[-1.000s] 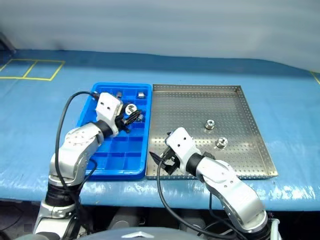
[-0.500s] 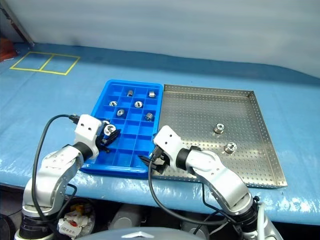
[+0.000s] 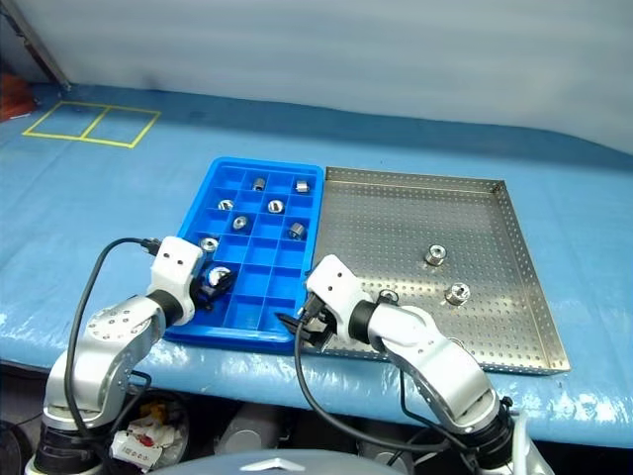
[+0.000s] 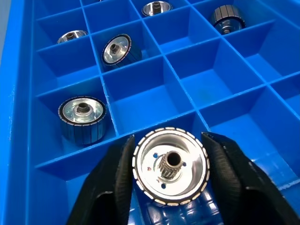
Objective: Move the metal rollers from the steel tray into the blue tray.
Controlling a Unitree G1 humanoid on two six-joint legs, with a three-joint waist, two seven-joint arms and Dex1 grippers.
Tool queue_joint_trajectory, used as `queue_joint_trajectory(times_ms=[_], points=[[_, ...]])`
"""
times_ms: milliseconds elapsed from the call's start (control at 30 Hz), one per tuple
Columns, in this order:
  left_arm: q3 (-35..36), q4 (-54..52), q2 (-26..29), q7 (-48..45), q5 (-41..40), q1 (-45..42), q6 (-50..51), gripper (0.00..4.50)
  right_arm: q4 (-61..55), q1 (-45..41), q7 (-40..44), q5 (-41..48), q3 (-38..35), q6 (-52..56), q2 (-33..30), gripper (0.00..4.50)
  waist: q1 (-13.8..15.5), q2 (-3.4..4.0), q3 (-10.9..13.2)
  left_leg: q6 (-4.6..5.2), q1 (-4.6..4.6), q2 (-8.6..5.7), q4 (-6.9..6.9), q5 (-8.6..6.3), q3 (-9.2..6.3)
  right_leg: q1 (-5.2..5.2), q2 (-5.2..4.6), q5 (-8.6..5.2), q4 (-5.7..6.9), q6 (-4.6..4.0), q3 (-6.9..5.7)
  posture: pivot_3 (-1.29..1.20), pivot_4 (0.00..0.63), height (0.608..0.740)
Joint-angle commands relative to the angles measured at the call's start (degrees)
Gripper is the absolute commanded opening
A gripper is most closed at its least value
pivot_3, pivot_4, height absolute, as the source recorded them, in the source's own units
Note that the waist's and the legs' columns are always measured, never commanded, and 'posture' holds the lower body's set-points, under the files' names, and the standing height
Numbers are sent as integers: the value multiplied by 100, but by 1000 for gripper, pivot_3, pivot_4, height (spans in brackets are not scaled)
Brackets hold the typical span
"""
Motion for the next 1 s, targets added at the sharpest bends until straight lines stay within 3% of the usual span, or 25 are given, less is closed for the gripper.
queue_joint_trajectory(times_ms=[33, 267, 600, 1000], points=[[-50, -74, -48, -77, -187, -224, -100, 4300, -310, 41, -67, 20, -177, -70, 20, 4500, 18, 1, 1, 0, -1, -4, 0, 0, -1, 0, -4, 0, 0, 0, -1, 276, 150, 740], [31, -148, -194, -516, -684, -664, -911, 4450, -726, 388, -297, 55, -763, 51, -76, 4500, -2, -4, 5, 5, -11, -17, -2, -3, -5, -4, -24, 14, -8, -21, -8, 252, 150, 740], [-892, 415, -83, -1337, -955, -1281, -1422, 4450, -1587, 1620, -823, 16, -2143, 493, -242, 4500, -231, -4, 5, 6, -9, -23, -24, -3, 1, -6, -19, 8, -15, -25, -5, 119, 150, 740], [-2195, 1835, -457, -1793, -653, -2341, -1577, 4450, -2118, 2939, -1230, -83, -2484, 378, 20, 4500, -642, -4, 5, 6, 5, -19, -21, -2, 6, 4, -1, -10, -6, 10, 15, -31, 150, 740]])
